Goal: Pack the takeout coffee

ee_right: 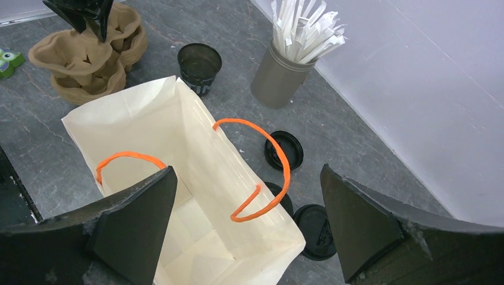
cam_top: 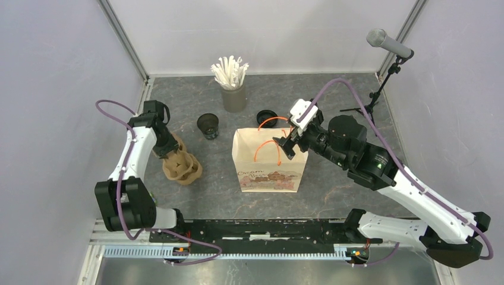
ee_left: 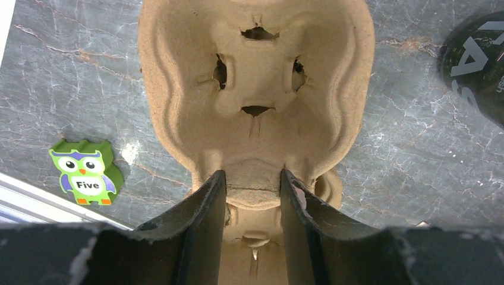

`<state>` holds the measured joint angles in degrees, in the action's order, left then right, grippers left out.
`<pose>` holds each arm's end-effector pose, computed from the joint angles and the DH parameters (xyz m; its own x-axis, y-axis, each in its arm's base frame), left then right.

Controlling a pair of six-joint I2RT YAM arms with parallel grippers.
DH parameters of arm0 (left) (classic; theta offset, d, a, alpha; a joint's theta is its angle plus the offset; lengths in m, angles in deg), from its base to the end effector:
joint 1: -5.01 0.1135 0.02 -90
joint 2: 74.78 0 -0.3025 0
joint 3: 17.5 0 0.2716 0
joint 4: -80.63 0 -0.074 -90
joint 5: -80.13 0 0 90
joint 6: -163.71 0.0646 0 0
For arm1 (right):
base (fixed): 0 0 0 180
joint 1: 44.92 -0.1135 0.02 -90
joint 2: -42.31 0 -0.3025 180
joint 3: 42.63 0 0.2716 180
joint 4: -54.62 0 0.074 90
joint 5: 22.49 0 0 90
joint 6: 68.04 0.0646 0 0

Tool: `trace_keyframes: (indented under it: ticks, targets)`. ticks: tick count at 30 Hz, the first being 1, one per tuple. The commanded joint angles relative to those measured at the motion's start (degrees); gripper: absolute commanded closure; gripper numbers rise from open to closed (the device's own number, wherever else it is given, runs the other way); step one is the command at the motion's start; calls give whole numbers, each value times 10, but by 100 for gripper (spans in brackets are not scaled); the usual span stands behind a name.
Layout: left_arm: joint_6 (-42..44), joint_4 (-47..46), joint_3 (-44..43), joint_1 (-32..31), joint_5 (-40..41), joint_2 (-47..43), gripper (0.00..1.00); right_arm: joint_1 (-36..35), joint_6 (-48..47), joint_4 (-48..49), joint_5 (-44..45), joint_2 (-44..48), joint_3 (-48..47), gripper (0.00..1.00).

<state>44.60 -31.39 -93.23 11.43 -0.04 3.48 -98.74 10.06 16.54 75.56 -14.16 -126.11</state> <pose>0.2727 0.0418 0.2679 -0.7373 -0.5653 -0.3698 -0.6014 0.7986 -0.0217 0.1432 0.1805 0.4625 0.0372 -0.2951 -0.9548 -0.7260 0.6485 -0.2287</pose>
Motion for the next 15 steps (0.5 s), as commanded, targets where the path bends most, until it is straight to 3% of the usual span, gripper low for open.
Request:
trace_keyframes:
  ticks: [1,9,15]
  targets:
    - [2,2,-26,3,-18,-2,56,1,-3,8,12,14,-9,2]
    - [26,48,-79,2,-24,-31,57,1,9,19,14,14,-3,2]
    - [46,90,-148,1,-63,-85,57,2,98,-42,123,-27,-60,2]
